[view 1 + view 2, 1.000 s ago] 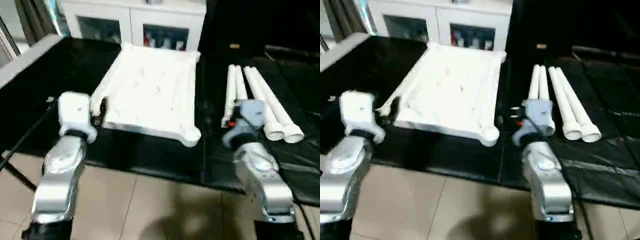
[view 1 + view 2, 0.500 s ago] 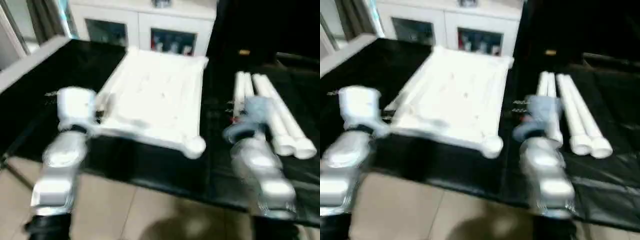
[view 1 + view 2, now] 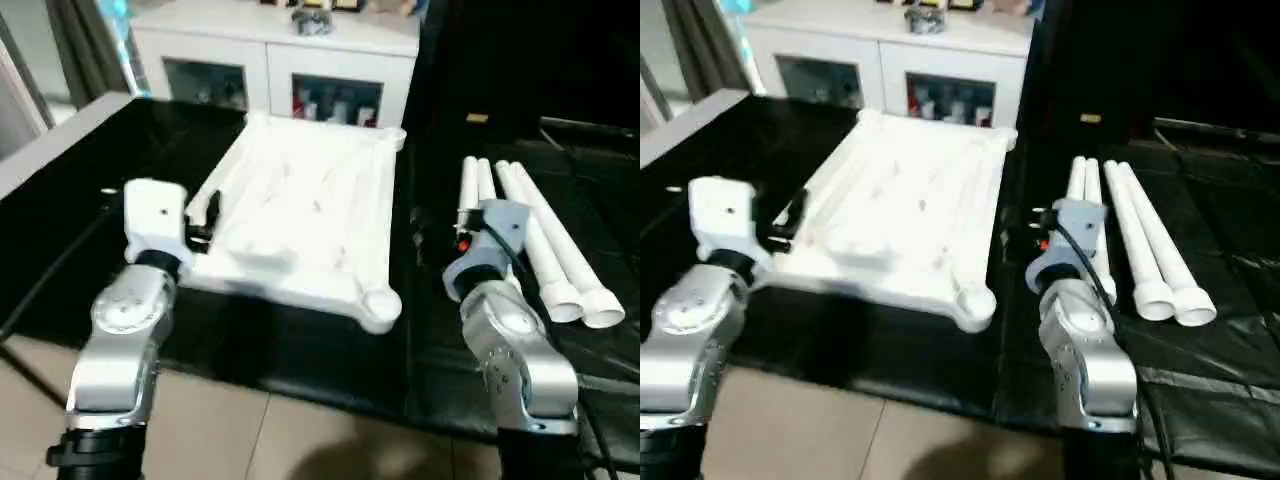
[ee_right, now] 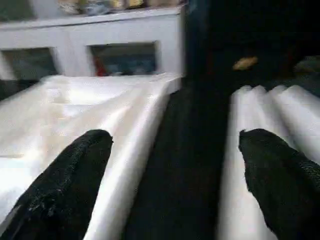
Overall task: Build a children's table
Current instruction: Move to table
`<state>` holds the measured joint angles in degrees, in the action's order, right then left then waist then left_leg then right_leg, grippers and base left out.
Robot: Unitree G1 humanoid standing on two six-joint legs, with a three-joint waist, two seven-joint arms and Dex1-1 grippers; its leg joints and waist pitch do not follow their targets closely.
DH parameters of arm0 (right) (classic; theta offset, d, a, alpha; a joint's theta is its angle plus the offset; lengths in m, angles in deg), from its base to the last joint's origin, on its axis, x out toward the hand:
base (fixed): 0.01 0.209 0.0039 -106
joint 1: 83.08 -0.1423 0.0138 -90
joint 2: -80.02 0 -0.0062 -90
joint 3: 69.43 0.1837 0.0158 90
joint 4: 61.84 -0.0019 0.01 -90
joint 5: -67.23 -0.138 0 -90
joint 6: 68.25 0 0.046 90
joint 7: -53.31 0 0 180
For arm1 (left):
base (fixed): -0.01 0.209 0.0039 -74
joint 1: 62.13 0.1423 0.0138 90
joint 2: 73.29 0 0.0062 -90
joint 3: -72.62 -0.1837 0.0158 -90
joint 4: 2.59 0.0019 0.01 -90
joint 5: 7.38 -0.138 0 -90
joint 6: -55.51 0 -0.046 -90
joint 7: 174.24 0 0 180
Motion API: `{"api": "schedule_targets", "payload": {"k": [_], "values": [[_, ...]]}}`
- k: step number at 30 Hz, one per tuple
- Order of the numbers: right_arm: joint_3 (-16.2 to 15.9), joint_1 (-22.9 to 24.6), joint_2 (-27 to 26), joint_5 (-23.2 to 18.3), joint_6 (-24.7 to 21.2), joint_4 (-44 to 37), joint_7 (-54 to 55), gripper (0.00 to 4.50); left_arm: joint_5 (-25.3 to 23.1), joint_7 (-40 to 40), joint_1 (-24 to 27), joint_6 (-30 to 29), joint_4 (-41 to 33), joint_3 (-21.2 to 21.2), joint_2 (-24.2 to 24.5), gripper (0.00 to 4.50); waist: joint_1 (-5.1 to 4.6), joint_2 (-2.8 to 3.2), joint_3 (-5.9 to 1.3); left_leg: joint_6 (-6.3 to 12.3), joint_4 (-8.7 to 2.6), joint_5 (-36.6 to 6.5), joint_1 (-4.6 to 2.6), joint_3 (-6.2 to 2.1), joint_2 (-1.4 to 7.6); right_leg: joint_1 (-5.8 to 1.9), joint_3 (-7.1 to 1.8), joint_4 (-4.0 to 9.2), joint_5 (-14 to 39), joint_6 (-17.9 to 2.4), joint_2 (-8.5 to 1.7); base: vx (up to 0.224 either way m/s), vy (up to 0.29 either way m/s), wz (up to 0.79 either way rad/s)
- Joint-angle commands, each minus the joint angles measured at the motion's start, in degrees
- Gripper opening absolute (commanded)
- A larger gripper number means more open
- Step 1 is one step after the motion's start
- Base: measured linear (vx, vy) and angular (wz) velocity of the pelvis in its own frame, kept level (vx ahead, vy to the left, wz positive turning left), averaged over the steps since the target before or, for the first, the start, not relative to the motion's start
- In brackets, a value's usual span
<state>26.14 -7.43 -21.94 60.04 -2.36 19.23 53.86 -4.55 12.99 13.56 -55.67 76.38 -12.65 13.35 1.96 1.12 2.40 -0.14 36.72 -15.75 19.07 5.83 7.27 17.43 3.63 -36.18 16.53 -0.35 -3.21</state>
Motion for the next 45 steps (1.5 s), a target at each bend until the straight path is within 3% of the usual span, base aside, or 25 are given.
{"api": "schedule_targets", "payload": {"k": [1,2,4,5,7,9,10,11,13,16,17,19,21,23,25,27,29,30,33,34,35,37,40,43,45], "values": [[-0.4,-0.3,-0.5,-0.2,1.8,-1.1,-1.3,4.41,0.4,0.3,-0.1,-0.3,-0.4,0.1,0.3,3.07,2.1,-1.16,-3.9,10.23,-0.4,6.2,5.57,0.0,1.15,-7.81,-6.5,5.75,-8.3,-14.5,-7.96,0.064,0.002,0.01],[0.5,-0.3,-1.9,-2.6,1.8,-1.7,-1.8,4.41,0.4,0.3,-0.1,-0.2,-0.5,0.1,0.4,3.07,1.9,-0.16,-3.86,7.94,-1.95,9.1,5.21,-0.16,2.01,-7.07,-4.5,4.95,-8.5,-14.3,-5.86,0.085,-0.012,0.02],[0.0,-0.2,-1.5,-2.2,0.9,-2.5,-2.3,4.41,0.3,0.5,-0.3,-0.1,-0.4,0.4,0.2,3.07,-0.21,1.73,-4.61,10.69,-4.36,17.2,-1.43,-2.55,4.39,-2.12,0.0,1.1,-9.9,-11.0,-0.89,0.132,-0.023,0.01],[-0.4,-0.2,-1.0,-0.8,-0.1,-2.6,-1.1,4.41,0.2,0.5,-0.4,-0.1,-0.3,0.4,0.1,3.07,-2.53,2.22,-4.99,20.79,-4.31,24.2,-8.43,-7.49,7.72,5.56,1.16,-2.5,-2.0,-6.7,-0.5,0.136,-0.022,0.02],[-0.8,-0.3,-0.4,1.5,1.7,-2.0,1.1,4.41,0.1,0.4,-0.5,0.0,0.0,0.2,0.1,3.07,-2.25,0.94,-4.68,27.92,-4.46,26.4,-9.29,-9.08,11.01,9.1,-0.97,-4.84,2.8,0.7,-3.13,0.071,-0.02,0.03],[-1.2,0.1,-0.1,0.4,0.5,-2.6,-0.3,4.41,0.1,0.3,-0.5,0.0,0.1,-0.1,0.1,3.07,-1.35,-0.75,-3.59,22.77,-3.76,16.0,-5.33,-3.36,5.08,6.87,-2.51,-0.01,-5.5,-0.5,-3.79,0.016,-0.032,0.05],[-1.2,0.2,-0.2,0.2,0.2,-2.9,-0.7,4.41,0.1,0.3,-0.5,0.0,0.1,-0.1,0.1,3.07,0.39,-4.02,-3.12,15.84,-0.58,2.1,0.56,1.06,-2.23,-0.48,-7.25,4.88,-2.5,-3.1,-5.66,0.032,-0.065,0.1],[-0.7,0.5,-0.6,-0.2,0.3,-3.0,-0.7,4.41,0.2,0.3,-0.5,0.2,0.3,-0.4,0.1,3.07,2.5,-2.7,-2.7,8.79,2.98,-1.3,2.62,-0.38,-0.09,-3.64,-10.27,7.88,16.9,-8.0,-11.53,0.04,-0.09,0.01],[-0.3,0.6,-0.9,-0.5,0.2,-3.1,-0.8,4.41,0.2,0.2,-0.6,0.2,0.5,-0.5,0.0,3.07,2.84,-2.37,-2.64,3.24,2.39,2.7,4.58,-0.81,0.51,-4.96,-8.93,7.2,18.2,-11.6,-9.4,0.042,-0.063,-0.1],[-0.2,1.1,-1.0,-0.6,0.7,-3.4,-0.7,4.41,0.1,0.3,-1.0,0.5,1.3,-0.5,-0.2,3.07,1.04,1.14,-1.81,1.46,-5.78,-1.6,1.62,-0.77,3.98,-2.14,-2.37,5.9,15.3,-11.4,-3.0,0.042,0.018,-0.04],[-0.2,1.1,-1.0,-0.6,0.7,-3.4,-0.7,4.41,0.1,0.3,-1.0,0.5,1.3,-0.5,-0.2,3.07,-0.49,2.15,-2.97,3.18,-6.69,-5.4,-3.84,-3.02,6.0,0.85,-0.83,2.83,8.5,-11.5,-1.25,0.108,0.044,0.05],[-1.0,1.5,-0.6,-0.8,2.0,-3.8,-1.3,4.41,0.3,0.3,-1.4,0.6,1.8,-0.3,-0.6,3.07,-2.46,2.42,-3.08,12.31,-7.03,-2.2,-7.44,-6.48,8.09,4.88,0.01,-1.29,0.7,-8.3,-1.34,0.111,0.033,0.13],[-0.8,1.5,-0.8,-0.9,1.9,-3.9,-1.1,4.41,0.5,0.3,-1.6,0.7,2.1,-0.4,-0.7,3.07,-2.66,0.75,-3.13,19.05,-5.63,1.7,-6.76,-5.29,6.81,5.13,-1.19,-0.27,-4.0,-6.8,-3.31,0.086,0.007,0.09],[-0.2,1.5,-1.1,-0.6,1.8,-3.9,-0.8,4.41,0.6,0.1,-1.8,0.9,2.3,-0.6,-0.7,3.07,1.0,-2.01,-4.9,14.47,2.13,3.6,5.46,0.18,-1.25,-8.4,-9.27,4.66,-17.2,-14.6,-9.16,0.083,-0.011,0.11],[0.4,1.5,-1.3,-0.8,1.9,-4.1,-0.8,4.41,0.6,0.0,-1.9,1.0,2.6,-0.8,-1.0,3.07,1.52,-0.63,-3.67,3.99,1.11,7.0,7.66,-1.04,1.49,-7.3,-5.91,4.21,-19.2,-16.8,-7.26,0.068,-0.01,-0.01],[1.0,1.4,-1.6,-1.1,1.8,-4.2,-0.3,4.41,0.5,-0.1,-2.0,1.2,2.8,-0.9,-1.2,3.07,0.99,1.65,-3.62,2.58,-3.4,7.9,3.81,-0.74,3.18,-4.67,-2.12,4.4,-10.1,-14.1,-4.15,0.031,0.0,-0.03],[1.8,1.5,-1.5,-1.4,1.5,-3.7,1.1,4.41,0.2,0.0,-2.1,1.6,3.4,-1.3,-1.7,3.07,-3.13,3.45,-3.58,13.08,-6.6,-3.1,-5.65,-7.44,9.02,3.31,0.32,-2.17,4.8,-7.4,-0.62,0.108,0.024,-0.01],[1.9,1.5,-1.3,-1.3,1.4,-3.7,1.3,4.41,0.2,0.3,-2.2,1.5,3.3,-1.5,-1.7,3.07,-3.11,3.3,-3.76,16.32,-6.44,-3.3,-6.53,-8.19,9.41,4.24,0.1,-3.12,4.5,-5.6,-0.95,0.132,0.031,0.01],[2.1,1.1,-1.0,-1.2,0.2,-4.2,0.9,4.41,0.3,0.5,-2.9,1.3,3.0,-2.0,-1.5,3.07,-2.77,0.2,-3.21,22.5,-4.77,4.3,-4.24,-5.75,7.22,5.87,-2.62,-1.2,-5.1,-0.6,-3.78,0.038,-0.018,0.04],[2.2,1.0,-1.2,-1.5,-0.3,-4.2,0.7,4.41,0.4,0.7,-3.1,1.2,3.2,-2.1,-1.4,3.07,-0.73,-1.77,-3.07,16.22,-1.03,4.4,1.83,-0.8,1.32,0.75,-6.57,3.4,-13.4,-3.9,-7.01,0.051,-0.07,0.1],[2.2,1.0,-1.2,-1.5,-0.3,-4.2,0.7,4.41,0.4,0.7,-3.1,1.2,3.2,-2.1,-1.4,3.07,0.88,-1.97,-3.87,9.93,-0.04,8.0,4.84,-0.83,0.39,-2.97,-8.25,2.94,-22.7,-3.0,-9.14,0.047,-0.101,0.04],[2.1,1.1,-1.4,-1.9,-1.0,-4.4,0.4,4.41,0.3,0.6,-3.2,1.3,3.3,-2.1,-1.3,3.07,1.68,-1.27,-4.17,-5.01,-1.21,11.0,3.69,1.49,0.84,-0.98,-10.1,0.5,-33.9,-2.0,-1.25,0.005,-0.06,-0.29],[2.3,1.8,-2.0,-2.3,-3.8,-5.0,1.9,4.41,0.1,0.1,-3.4,1.9,4.3,-1.6,-1.6,3.07,1.83,0.37,-4.54,-12.13,-1.9,7.6,0.37,3.49,2.52,3.48,-9.59,-0.4,-27.5,0.5,3.44,-0.028,-0.015,-0.52],[2.3,2.7,-1.6,-2.2,-5.5,-5.5,1.9,4.41,-1.1,-1.7,-3.7,1.6,5.6,-1.8,-2.0,3.07,3.63,-1.47,-3.57,-8.7,1.01,-7.7,1.92,4.4,0.27,2.08,-17.43,4.52,-4.9,3.2,0.52,-0.066,0.037,-0.42],[2.8,2.8,-2.0,-2.1,-5.2,-5.4,2.2,4.41,-3.4,-2.6,-3.8,1.9,5.8,-3.3,-1.2,3.07,5.68,-2.12,-2.61,-3.96,5.17,-6.0,4.71,-0.56,0.54,-0.33,-25.21,7.19,11.4,2.0,-4.15,-0.07,0.135,-0.53]]}}
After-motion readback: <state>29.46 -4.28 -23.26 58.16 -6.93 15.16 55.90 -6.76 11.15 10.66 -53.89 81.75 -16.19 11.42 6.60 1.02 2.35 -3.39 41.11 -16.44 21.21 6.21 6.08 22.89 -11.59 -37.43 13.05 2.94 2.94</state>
